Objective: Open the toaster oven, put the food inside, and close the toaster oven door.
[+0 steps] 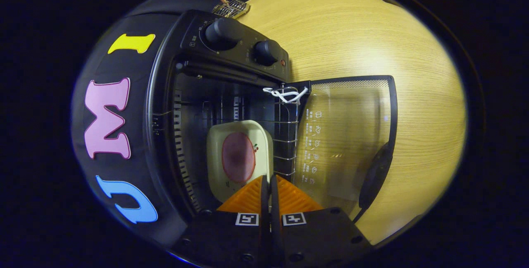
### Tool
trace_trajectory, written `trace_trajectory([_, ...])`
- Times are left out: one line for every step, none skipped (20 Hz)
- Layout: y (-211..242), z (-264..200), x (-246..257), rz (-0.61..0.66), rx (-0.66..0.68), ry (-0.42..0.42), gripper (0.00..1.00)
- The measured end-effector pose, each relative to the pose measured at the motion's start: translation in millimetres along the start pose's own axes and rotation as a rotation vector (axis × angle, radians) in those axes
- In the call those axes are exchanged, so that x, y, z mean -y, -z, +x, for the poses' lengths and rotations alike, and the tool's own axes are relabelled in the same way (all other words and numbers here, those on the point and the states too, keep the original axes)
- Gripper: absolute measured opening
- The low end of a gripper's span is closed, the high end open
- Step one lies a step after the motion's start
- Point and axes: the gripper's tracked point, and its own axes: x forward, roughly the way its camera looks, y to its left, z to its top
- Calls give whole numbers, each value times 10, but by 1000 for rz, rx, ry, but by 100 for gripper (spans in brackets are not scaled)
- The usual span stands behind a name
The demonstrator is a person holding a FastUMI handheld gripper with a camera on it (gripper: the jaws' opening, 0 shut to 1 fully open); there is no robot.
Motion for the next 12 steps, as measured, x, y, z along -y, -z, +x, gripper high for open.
trace_trajectory([-3,18,-7,-1,7,-2,8])
trace_trajectory([17,5,13,-3,-3,3,9])
trace_trajectory([55,12,18,-3,-20,4,10])
trace_trajectory([84,11,21,5,-36,-1,10])
trace_trajectory([77,-15,-11,26,-42,-24,11])
trace_trajectory([94,-49,-38,44,-49,-40,16])
trace_trajectory([106,-63,-25,53,-60,-40,22])
trace_trajectory([122,-101,-38,61,-71,-45,26])
trace_trajectory([134,-138,-62,64,-84,-55,29])
trace_trajectory([143,-178,-74,59,-96,-64,40])
trace_trajectory([172,-220,-76,54,-111,-70,47])
trace_trajectory([201,-285,-63,46,-135,-73,63])
